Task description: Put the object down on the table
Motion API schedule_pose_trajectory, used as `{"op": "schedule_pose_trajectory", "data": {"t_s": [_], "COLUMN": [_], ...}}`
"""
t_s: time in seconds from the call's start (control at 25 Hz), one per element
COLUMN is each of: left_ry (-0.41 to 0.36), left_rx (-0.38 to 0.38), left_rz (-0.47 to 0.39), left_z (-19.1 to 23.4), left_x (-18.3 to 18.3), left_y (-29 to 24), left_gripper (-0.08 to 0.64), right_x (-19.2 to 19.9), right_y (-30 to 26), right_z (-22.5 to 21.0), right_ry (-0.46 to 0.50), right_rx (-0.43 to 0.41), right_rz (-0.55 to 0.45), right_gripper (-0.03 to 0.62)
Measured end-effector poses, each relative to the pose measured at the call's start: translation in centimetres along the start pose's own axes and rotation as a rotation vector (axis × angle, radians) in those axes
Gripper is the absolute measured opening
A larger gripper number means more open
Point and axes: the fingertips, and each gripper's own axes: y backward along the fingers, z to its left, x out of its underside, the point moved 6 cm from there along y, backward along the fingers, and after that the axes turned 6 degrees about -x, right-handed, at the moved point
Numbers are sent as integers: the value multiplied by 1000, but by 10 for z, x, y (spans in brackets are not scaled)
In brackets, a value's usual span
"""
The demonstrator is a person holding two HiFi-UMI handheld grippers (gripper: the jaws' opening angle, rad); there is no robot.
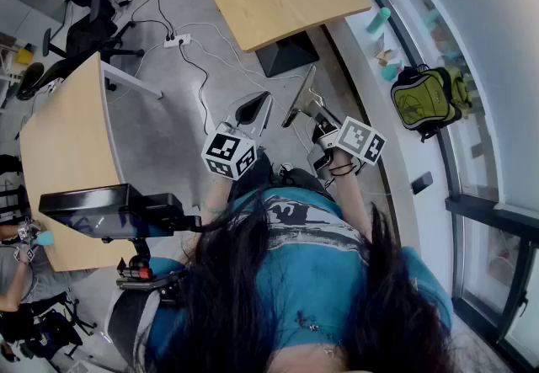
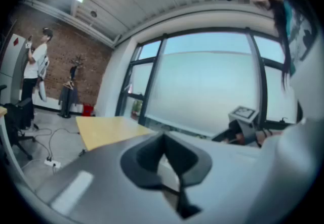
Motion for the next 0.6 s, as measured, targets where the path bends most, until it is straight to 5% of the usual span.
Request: {"op": "schedule_pose_trajectory", "data": {"t_s": [0.32,0.6], "left_ry": [-15,3], "left_rx": [4,36], "left_rz": [-9,27], "left_z": [4,55], "left_x": [-3,-12], "left_y": [-6,-80], "left_gripper": [3,3], "right_x": [-5,-56], "right_y": [-6,-70], "right_z": [-2,-21], "right_ry": [7,-20], "right_rx": [-5,34], "right_rz": [-3,-11], "right_gripper": [14,14]}}
